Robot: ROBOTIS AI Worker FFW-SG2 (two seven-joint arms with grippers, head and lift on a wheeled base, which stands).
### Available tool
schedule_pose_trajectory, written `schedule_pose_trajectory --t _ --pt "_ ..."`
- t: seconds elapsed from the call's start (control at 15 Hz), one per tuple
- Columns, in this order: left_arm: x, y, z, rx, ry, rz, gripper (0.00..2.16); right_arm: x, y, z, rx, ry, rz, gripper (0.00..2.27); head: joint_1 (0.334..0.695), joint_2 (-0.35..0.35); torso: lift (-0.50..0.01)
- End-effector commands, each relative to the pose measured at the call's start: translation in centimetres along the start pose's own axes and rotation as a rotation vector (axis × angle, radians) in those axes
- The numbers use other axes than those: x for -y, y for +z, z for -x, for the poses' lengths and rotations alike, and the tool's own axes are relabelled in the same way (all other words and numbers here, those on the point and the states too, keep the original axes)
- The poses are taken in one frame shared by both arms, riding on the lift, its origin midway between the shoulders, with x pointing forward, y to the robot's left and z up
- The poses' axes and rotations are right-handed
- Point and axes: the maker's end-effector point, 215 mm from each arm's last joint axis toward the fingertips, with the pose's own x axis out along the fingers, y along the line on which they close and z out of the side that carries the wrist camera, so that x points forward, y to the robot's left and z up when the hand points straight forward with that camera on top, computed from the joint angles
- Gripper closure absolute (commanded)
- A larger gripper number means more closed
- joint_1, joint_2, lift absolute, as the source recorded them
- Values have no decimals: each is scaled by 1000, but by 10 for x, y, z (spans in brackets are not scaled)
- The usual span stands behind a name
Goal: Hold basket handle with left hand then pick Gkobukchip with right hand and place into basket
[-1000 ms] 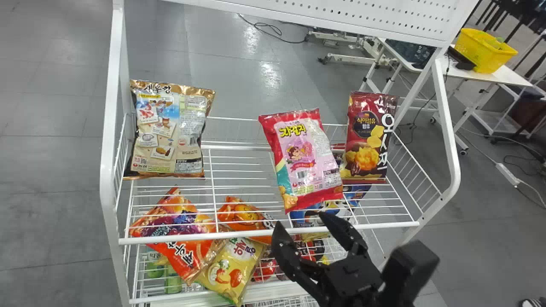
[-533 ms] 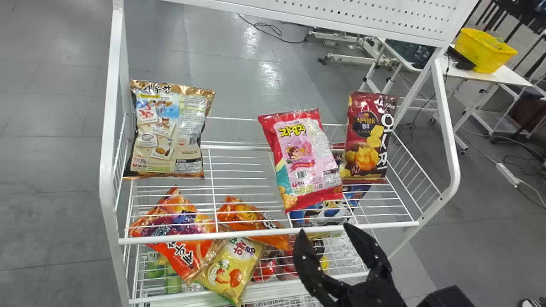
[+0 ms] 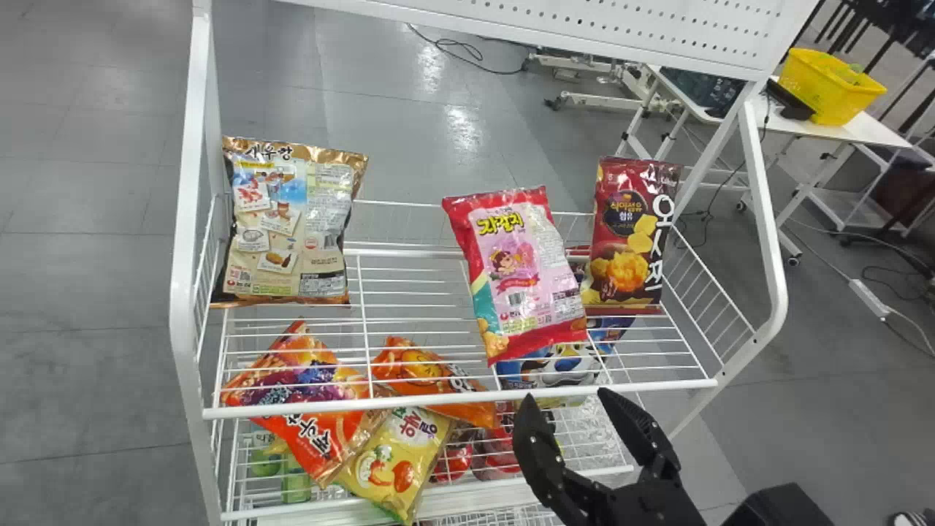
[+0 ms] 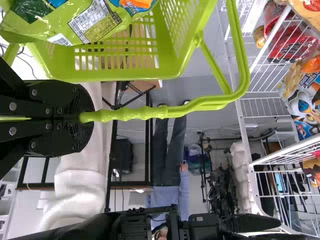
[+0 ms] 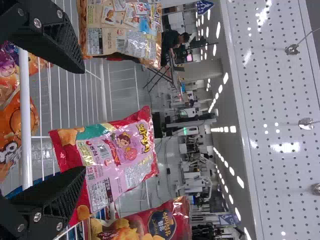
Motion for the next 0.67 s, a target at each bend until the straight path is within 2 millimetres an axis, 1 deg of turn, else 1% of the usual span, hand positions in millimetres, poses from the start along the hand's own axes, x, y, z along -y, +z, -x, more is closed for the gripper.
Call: schedule_pose_trajectory --t 0.0,0.6 --pt "2 0 0 2 0 -1 1966 -1 1 0 2 -1 -2 137 695 -350 -32" --pt "5 -4 -1 -2 -5 -1 1970 4 8 -1 29 -13 3 140 695 -350 -32"
